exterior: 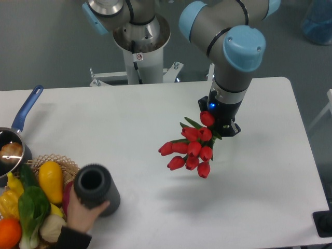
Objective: Place the flowers on the table
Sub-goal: 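Hold the red tulip bunch in the gripper above the table, then lower the red tulips onto the table and open the gripper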
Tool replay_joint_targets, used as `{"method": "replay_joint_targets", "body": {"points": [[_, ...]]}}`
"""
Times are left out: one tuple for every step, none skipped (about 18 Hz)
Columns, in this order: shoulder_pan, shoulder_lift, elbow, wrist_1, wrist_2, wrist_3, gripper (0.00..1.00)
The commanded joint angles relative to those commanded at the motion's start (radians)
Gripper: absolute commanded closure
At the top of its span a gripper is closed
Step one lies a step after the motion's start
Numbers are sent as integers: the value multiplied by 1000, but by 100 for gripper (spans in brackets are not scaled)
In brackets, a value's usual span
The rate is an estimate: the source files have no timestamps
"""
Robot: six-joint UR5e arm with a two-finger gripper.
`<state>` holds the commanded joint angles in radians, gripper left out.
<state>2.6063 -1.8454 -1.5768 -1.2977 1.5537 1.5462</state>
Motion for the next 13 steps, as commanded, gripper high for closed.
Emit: {"method": "replay_joint_targets", "body": {"points": [[-8, -2, -8, 0, 6, 2, 87], [-12, -2, -17, 0, 8, 5, 84], [-14, -6, -22, 2, 9, 5, 77], [-14, -14, -22, 3, 14, 5, 71], [-15, -17, -22, 5, 16, 5, 57], [-15, -23, -22, 17, 16, 5, 46], [-15, -26, -25, 35, 16, 5, 19], [-14, -28, -32, 47, 16, 6, 0], [-11, -28, -35, 55, 14, 5, 0], [-8, -29, -35, 64, 13, 5, 0], [-6, -29, -37, 71, 12, 8, 0], [-5, -31, -38, 77, 12, 6, 0], [-3, -32, -38, 87, 12, 5, 0]]}}
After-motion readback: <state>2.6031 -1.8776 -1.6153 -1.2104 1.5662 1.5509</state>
